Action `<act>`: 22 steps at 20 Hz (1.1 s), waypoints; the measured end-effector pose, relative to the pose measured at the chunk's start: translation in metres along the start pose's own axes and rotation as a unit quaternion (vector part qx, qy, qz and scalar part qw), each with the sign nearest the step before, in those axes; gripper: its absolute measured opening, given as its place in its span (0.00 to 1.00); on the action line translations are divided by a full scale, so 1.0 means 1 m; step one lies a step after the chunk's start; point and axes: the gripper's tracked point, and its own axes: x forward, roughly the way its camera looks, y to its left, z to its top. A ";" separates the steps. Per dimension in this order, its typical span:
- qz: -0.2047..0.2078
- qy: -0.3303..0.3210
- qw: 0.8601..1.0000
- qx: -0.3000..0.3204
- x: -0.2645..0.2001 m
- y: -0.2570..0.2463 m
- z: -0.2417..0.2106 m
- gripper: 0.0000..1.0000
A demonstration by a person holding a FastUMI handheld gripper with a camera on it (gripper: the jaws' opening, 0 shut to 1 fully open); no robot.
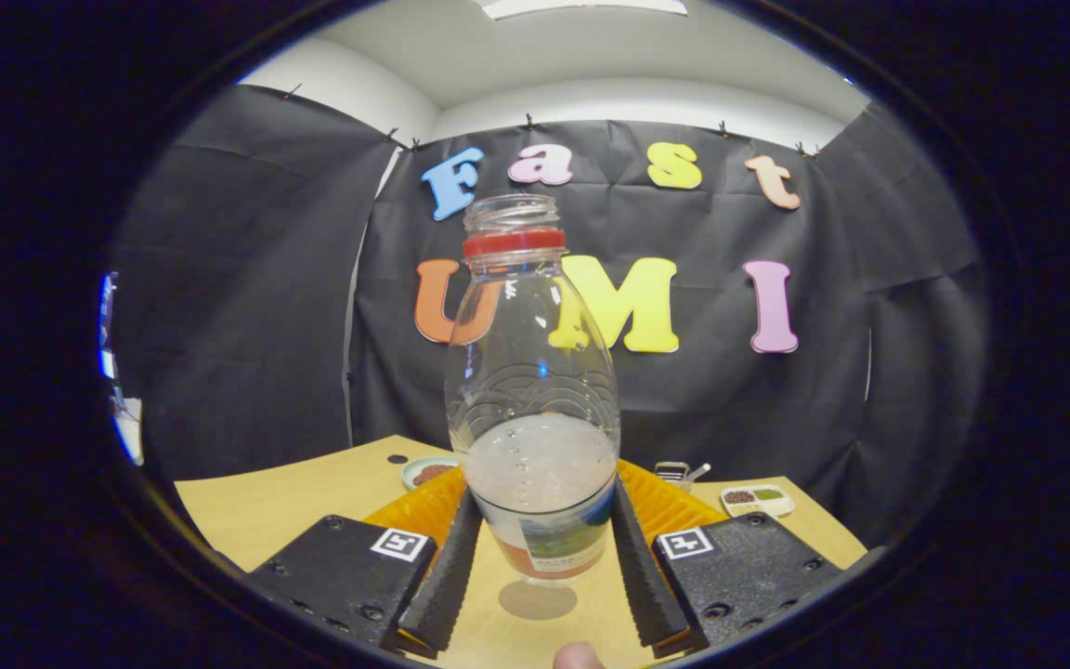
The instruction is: Take the bottle from table, then pour the juice into the cup, finally place the bottle on the coaster
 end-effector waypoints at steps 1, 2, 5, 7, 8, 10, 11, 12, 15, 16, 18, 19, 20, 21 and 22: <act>0.003 0.004 1.000 0.003 0.012 -0.002 -0.010 0.75; 0.005 0.012 1.000 0.004 0.021 -0.003 -0.022 0.75; 0.017 0.042 0.999 0.003 0.044 -0.002 -0.060 0.76; 0.029 0.063 0.998 0.009 0.056 0.001 -0.084 0.76; 0.036 0.071 0.997 0.012 0.060 0.004 -0.093 0.76; 0.038 0.084 0.996 0.010 0.068 0.004 -0.112 0.76; 0.040 0.089 0.995 0.012 0.069 0.005 -0.121 0.76; 0.039 0.094 0.995 0.014 0.073 0.005 -0.128 0.76; 0.038 0.107 0.993 0.007 0.083 0.003 -0.151 0.76; 0.041 0.111 0.993 0.009 0.085 0.003 -0.156 0.76; 0.040 0.117 0.992 0.017 0.089 -0.001 -0.165 0.77; 0.038 0.119 0.992 0.019 0.090 -0.002 -0.169 0.77; 0.039 0.121 0.992 0.022 0.091 -0.003 -0.171 0.77; 0.039 0.124 0.991 0.025 0.091 -0.003 -0.175 0.77; 0.038 0.127 0.991 0.027 0.092 -0.004 -0.177 0.78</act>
